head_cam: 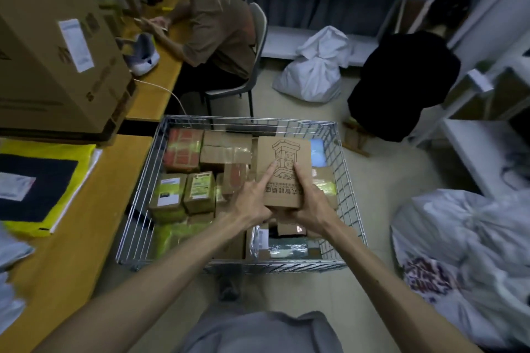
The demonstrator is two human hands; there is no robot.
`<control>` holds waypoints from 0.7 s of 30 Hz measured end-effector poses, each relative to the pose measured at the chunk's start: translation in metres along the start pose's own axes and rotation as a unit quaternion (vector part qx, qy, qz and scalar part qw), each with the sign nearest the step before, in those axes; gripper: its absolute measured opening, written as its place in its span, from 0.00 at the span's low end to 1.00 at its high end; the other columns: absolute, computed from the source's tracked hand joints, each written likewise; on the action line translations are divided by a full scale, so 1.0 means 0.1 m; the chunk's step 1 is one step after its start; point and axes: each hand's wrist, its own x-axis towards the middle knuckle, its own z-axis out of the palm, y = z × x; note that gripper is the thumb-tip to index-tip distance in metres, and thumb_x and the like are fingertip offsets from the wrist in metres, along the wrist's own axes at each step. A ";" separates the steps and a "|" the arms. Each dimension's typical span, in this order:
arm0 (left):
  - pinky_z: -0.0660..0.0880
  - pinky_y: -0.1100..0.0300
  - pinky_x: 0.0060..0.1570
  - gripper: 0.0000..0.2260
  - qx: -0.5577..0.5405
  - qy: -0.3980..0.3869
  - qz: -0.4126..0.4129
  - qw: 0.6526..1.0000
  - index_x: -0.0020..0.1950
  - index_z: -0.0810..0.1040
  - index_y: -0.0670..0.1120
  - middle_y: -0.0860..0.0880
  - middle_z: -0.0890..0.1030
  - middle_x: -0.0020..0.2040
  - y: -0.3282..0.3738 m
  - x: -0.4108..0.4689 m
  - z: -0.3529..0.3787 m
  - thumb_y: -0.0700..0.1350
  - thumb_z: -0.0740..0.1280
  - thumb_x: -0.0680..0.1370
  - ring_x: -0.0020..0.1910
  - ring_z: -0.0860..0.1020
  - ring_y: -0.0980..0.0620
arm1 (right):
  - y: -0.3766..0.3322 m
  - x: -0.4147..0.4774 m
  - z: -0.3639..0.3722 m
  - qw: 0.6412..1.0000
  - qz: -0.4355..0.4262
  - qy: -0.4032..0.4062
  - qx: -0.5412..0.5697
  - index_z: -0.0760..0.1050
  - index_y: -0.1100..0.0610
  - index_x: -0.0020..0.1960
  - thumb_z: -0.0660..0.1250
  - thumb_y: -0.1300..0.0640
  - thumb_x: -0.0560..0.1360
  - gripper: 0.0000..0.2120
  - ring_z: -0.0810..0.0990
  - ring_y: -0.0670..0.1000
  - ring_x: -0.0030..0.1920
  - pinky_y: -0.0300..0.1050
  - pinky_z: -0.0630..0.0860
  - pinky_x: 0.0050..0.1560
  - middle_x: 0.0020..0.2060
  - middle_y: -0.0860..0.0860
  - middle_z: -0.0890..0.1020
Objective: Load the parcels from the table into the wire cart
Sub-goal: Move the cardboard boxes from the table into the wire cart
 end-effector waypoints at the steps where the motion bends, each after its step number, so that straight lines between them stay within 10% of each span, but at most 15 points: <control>1: 0.80 0.59 0.50 0.57 -0.006 -0.009 0.001 1.000 0.78 0.36 0.63 0.42 0.80 0.59 -0.02 0.09 0.02 0.38 0.77 0.70 0.49 0.82 0.47 | 0.03 0.07 0.00 1.000 0.008 0.000 -0.002 0.41 0.49 0.80 0.82 0.56 0.64 0.60 0.76 0.55 0.65 0.47 0.74 0.65 0.68 0.57 0.74; 11: 0.76 0.62 0.53 0.54 -0.046 -0.123 -0.029 0.991 0.79 0.41 0.60 0.43 0.79 0.63 -0.31 0.59 0.51 0.44 0.79 0.69 0.54 0.81 0.47 | 0.54 0.36 0.22 0.985 0.159 -0.028 0.063 0.43 0.50 0.80 0.80 0.57 0.66 0.57 0.75 0.48 0.63 0.32 0.72 0.59 0.69 0.54 0.74; 15: 0.67 0.72 0.55 0.55 -0.096 -0.175 -0.072 0.977 0.79 0.42 0.58 0.44 0.76 0.68 -0.46 0.66 0.88 0.41 0.80 0.68 0.61 0.77 0.50 | 0.77 0.46 0.34 0.978 0.182 -0.072 0.066 0.62 0.57 0.76 0.61 0.56 0.82 0.23 0.80 0.50 0.55 0.32 0.79 0.42 0.66 0.54 0.75; 21: 0.67 0.66 0.61 0.56 -0.101 -0.207 -0.153 0.961 0.78 0.41 0.62 0.47 0.73 0.70 -0.70 0.84 1.53 0.46 0.81 0.67 0.65 0.73 0.49 | 1.63 0.66 0.61 0.963 0.200 -0.153 0.101 0.46 0.40 0.79 0.81 0.39 0.59 0.60 0.80 0.46 0.59 0.45 0.81 0.56 0.62 0.44 0.79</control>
